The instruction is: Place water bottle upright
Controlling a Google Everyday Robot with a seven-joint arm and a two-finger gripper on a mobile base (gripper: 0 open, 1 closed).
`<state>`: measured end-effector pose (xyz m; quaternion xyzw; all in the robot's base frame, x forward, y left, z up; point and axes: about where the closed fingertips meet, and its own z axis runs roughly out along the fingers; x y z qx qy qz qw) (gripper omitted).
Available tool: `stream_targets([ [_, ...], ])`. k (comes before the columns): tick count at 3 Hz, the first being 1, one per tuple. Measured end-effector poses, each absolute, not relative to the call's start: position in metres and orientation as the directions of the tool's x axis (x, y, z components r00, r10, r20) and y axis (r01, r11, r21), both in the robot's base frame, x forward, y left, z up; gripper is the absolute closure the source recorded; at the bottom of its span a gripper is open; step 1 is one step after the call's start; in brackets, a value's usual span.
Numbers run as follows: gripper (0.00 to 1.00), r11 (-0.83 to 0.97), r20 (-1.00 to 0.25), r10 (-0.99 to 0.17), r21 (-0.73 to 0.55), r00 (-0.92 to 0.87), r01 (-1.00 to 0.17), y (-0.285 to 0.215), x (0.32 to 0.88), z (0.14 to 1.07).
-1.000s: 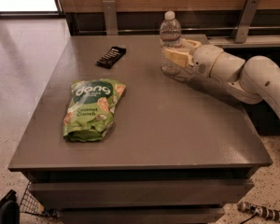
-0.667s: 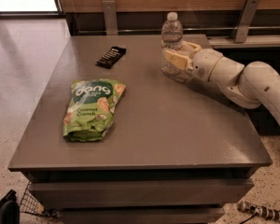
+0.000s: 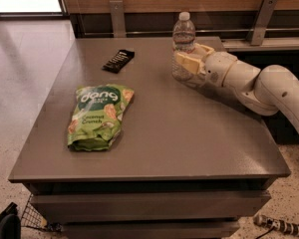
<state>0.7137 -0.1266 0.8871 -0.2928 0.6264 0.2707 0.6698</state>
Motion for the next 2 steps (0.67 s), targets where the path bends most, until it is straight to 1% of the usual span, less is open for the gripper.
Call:
stream_targets([
  [2, 0.00, 0.675, -0.998, -0.003, -0.053, 0.069, -0.736, -0.1204, 0.7137, 0.8879],
])
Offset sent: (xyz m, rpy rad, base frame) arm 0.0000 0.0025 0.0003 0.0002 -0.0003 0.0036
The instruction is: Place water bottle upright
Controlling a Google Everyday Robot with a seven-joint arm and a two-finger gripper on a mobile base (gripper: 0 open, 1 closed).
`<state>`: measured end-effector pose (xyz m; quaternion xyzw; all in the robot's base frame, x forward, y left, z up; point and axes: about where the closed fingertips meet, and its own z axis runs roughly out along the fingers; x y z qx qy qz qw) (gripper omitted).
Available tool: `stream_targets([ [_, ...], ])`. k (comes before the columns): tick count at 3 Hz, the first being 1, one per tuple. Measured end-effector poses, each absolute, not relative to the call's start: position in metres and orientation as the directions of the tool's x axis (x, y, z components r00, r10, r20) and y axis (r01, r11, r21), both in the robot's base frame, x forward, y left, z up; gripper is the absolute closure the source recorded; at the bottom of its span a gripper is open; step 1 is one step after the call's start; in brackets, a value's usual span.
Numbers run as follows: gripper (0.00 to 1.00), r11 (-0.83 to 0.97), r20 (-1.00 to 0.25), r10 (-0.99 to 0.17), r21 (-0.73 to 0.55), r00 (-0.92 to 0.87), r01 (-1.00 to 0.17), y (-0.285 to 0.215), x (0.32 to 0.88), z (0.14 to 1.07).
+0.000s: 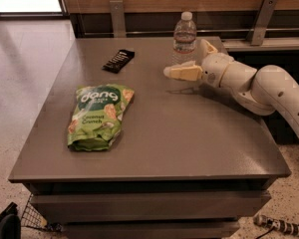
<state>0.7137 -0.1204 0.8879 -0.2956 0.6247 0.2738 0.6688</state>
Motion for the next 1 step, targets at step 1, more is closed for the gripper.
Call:
stream_targets([
  [1, 0.00, 0.675, -0.998, -0.003, -0.053, 0.069, -0.736, -0.1204, 0.7137, 0.8879],
])
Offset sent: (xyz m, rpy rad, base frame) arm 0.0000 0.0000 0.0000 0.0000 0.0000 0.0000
